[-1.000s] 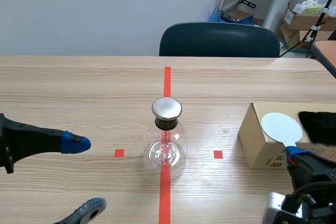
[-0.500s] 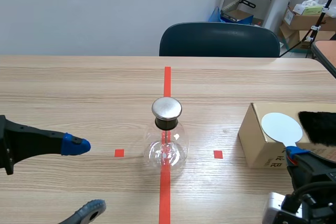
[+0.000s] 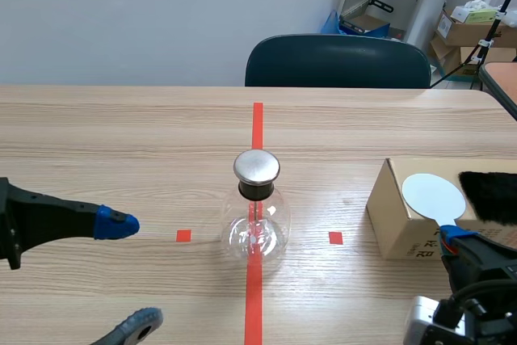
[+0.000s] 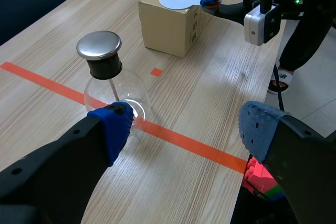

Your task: Do the electroscope experiment

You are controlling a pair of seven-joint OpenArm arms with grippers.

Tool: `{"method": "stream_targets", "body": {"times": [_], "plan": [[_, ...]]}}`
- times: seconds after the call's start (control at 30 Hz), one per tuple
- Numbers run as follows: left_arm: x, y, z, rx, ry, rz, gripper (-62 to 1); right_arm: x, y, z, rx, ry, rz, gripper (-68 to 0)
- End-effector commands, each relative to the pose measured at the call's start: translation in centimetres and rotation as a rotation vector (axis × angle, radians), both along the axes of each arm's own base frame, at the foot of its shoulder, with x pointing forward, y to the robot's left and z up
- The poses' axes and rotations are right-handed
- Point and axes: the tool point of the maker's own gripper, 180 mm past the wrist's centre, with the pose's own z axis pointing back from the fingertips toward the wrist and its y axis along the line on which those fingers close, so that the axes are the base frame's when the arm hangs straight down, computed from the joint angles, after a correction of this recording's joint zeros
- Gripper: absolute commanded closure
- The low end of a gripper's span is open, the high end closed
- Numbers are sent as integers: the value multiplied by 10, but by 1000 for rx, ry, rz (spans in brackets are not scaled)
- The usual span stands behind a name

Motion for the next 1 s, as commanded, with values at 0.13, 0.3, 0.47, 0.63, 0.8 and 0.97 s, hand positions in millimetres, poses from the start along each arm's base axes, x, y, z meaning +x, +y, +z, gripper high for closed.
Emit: {"method": "stream_targets", "body": {"times": [0.13,0.3,0.47,0.63,0.8,0.97], "plan": [[2,-3,7,-26,-11,2,-448,4,-3,8,-10,-27,4,-6],[6,0,4,-23,-23,39,-448,4,-3,8,-10,-27,4,-6],[15,4,-6,-2,-62,114,-445,4,-3,8,-10,-27,4,-6],[31,13,-22,19,-89,196,-308,5,-3,10,-11,-41,4,-7],[47,24,-43,31,-77,275,-163,9,-2,31,-12,-150,2,-7],[61,31,-69,40,-44,324,-79,22,-2,63,-1,-251,-35,-7]]}}
